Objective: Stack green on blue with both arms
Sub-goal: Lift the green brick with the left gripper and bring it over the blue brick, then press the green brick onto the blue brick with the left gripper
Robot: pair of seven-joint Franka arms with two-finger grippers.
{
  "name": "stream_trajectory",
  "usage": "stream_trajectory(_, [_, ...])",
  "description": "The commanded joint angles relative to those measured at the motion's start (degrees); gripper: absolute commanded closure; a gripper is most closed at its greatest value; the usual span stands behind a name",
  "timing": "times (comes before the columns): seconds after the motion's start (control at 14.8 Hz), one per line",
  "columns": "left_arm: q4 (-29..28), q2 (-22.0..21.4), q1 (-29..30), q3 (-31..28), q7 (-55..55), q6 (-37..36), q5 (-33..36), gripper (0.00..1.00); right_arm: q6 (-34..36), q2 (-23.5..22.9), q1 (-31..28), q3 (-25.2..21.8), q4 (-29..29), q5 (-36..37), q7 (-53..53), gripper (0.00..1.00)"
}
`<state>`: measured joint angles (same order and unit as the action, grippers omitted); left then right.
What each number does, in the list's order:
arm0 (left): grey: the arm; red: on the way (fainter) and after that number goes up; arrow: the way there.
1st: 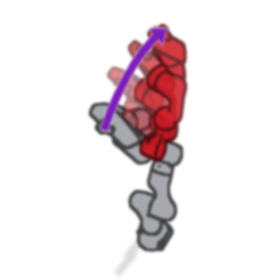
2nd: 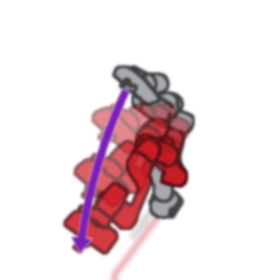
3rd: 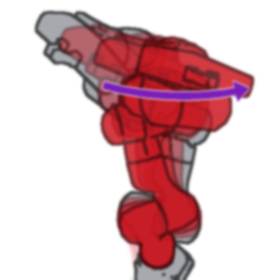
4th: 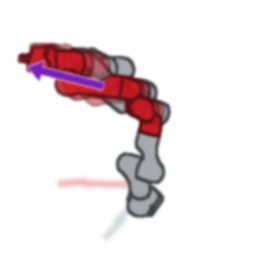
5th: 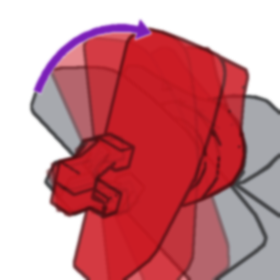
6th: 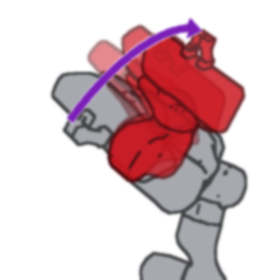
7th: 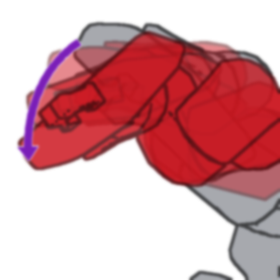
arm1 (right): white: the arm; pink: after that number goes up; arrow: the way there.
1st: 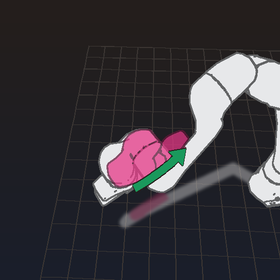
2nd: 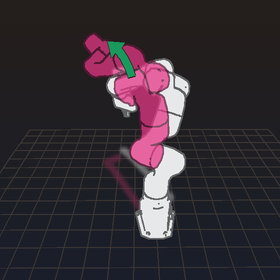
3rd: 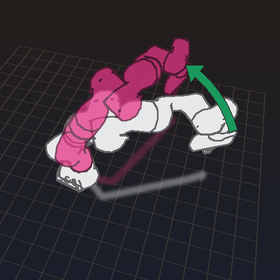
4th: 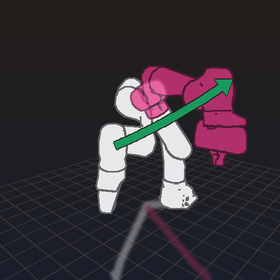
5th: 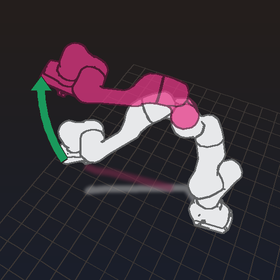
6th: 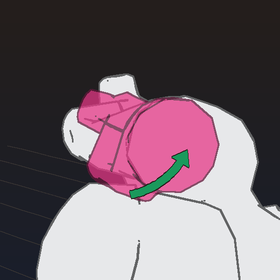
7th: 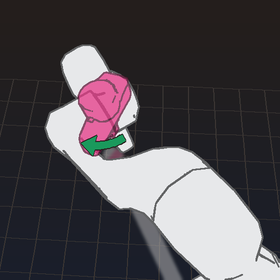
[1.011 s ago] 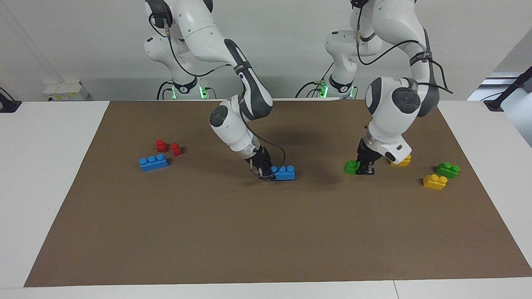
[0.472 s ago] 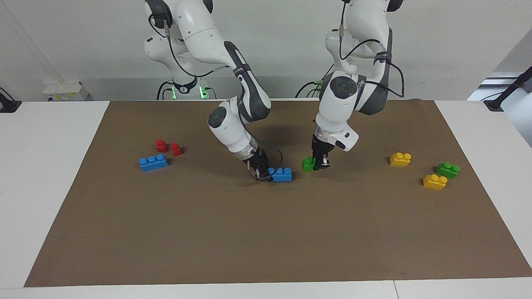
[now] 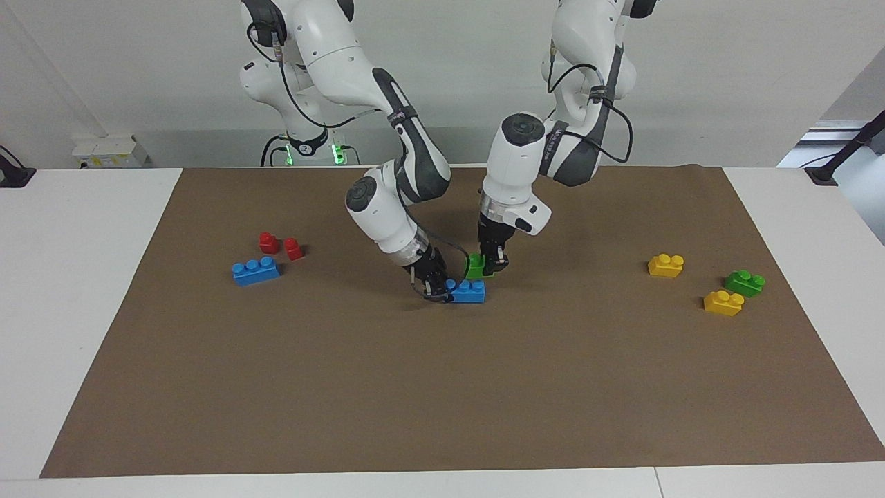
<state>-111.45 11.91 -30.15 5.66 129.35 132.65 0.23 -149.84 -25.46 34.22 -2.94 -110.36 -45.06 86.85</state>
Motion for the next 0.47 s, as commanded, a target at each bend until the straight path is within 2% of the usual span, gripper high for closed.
stream_trajectory(0.0, [-3.43,-2.59,-2.28,-1.18,4.06,2.08,3.7,1.0,-2.83,0.14,-0.03,-0.05,-2.4,-1.7,-2.21,1.0])
stream_trajectory(0.4, [-3.69,-2.33,-3.68,-1.09,15.3,3.49,13.82,1.0,-2.92,0.14,-0.03,-0.05,-2.49,-1.7,-2.3,1.0])
